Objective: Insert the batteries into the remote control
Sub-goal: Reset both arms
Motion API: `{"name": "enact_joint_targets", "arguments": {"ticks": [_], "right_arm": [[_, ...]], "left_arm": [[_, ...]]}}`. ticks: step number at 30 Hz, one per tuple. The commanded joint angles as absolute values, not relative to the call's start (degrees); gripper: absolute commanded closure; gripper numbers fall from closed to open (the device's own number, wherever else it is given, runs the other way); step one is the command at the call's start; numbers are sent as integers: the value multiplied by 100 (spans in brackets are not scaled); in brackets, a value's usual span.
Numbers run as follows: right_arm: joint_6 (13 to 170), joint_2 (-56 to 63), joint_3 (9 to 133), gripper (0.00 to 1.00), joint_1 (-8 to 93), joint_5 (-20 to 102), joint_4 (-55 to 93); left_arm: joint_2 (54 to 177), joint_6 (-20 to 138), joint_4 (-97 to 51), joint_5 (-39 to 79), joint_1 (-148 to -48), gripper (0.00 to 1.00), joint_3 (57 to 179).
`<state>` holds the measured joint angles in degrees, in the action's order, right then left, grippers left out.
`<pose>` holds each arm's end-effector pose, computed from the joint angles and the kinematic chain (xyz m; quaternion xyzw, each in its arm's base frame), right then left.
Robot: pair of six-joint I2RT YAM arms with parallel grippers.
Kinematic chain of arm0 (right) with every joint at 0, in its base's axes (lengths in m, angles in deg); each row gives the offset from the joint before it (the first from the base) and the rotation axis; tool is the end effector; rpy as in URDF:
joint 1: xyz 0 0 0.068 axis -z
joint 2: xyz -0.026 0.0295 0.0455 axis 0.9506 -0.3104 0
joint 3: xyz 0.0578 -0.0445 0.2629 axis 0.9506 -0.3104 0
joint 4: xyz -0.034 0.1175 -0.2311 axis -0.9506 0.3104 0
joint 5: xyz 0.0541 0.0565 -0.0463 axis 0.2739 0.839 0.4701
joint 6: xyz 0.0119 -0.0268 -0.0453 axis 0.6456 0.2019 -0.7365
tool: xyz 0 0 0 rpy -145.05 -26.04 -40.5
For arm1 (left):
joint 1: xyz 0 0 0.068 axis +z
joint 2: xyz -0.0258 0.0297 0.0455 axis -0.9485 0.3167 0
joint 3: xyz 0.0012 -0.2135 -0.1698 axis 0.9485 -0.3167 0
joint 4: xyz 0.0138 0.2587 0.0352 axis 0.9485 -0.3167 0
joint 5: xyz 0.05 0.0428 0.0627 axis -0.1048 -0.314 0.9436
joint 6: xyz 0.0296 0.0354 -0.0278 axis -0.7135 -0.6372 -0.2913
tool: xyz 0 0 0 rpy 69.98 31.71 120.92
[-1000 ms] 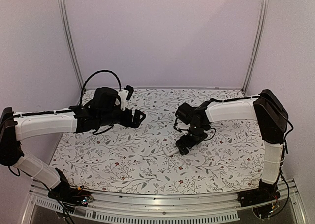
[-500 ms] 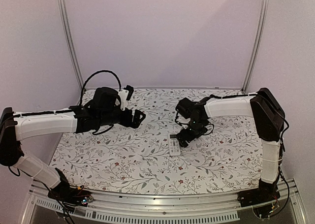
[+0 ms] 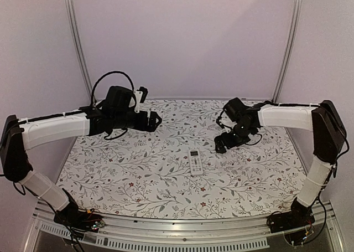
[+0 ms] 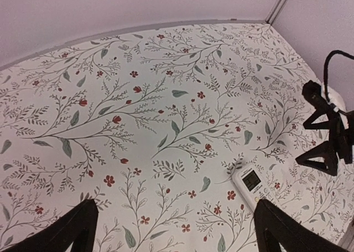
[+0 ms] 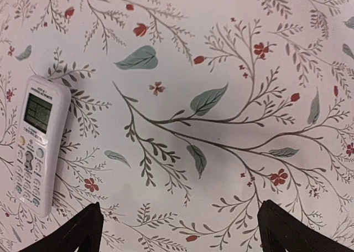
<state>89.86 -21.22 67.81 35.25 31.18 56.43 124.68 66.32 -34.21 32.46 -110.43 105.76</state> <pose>0.2928 0.2163 0.1779 -0.2633 0.9515 0.0385 0.1546 0.2617 -0.2077 0.2678 0.1349 0.8713 -0.2007 0.4270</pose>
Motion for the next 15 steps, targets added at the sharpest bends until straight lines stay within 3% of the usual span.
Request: {"name": "enact_joint_targets", "arguments": {"ticks": [1, 15], "right_arm": [[9229, -1053, 6281, 1, 4141, 4067, 4556], [10100, 2, 4323, 1, 4613, 5196, 2046]], "left_arm": [[12646, 6758, -3708, 3181, -10724, 0, 10780], [13503, 7176, -3311, 2714, -10508, 0, 10604]]}}
